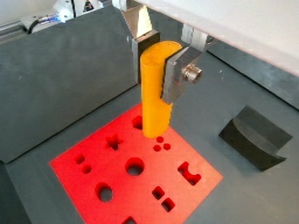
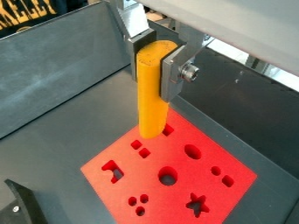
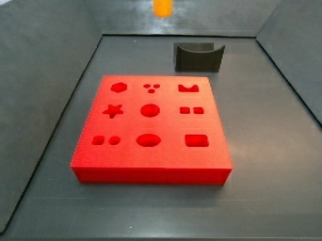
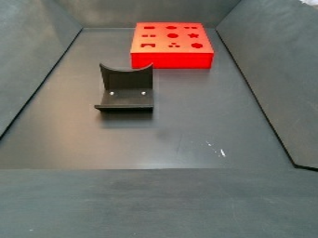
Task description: Insert the oval object.
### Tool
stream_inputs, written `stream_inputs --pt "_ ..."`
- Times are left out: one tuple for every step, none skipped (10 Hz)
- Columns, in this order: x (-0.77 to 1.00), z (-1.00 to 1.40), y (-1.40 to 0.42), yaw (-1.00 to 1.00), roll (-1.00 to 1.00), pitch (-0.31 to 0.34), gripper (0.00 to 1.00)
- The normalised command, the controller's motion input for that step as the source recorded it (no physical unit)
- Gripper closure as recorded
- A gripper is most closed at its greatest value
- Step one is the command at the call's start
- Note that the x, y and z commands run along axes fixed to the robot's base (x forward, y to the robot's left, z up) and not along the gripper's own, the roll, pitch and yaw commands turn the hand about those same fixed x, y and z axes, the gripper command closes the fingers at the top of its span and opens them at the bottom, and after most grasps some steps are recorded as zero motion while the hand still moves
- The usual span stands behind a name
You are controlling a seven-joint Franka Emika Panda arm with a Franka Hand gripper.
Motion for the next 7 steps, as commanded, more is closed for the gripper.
stream_inputs --pt "0.28 -0.31 -0.23 -0.32 0.02 0.034 1.00" --pt "0.06 -0.32 -0.24 -0.87 0.00 0.000 1.00" --pt "0.00 -0.39 -0.19 -0.99 0.02 0.000 1.00" --pt "0.00 -0.39 -0.09 -1.00 0.04 0.000 1.00" --pt "0.00 -0.38 -0.06 -1.00 0.04 0.000 1.00" --pt "0.00 -0.37 -0.05 -1.00 0.03 0.000 1.00" --pt "0.00 -0.37 -0.05 -1.00 0.03 0.000 1.00"
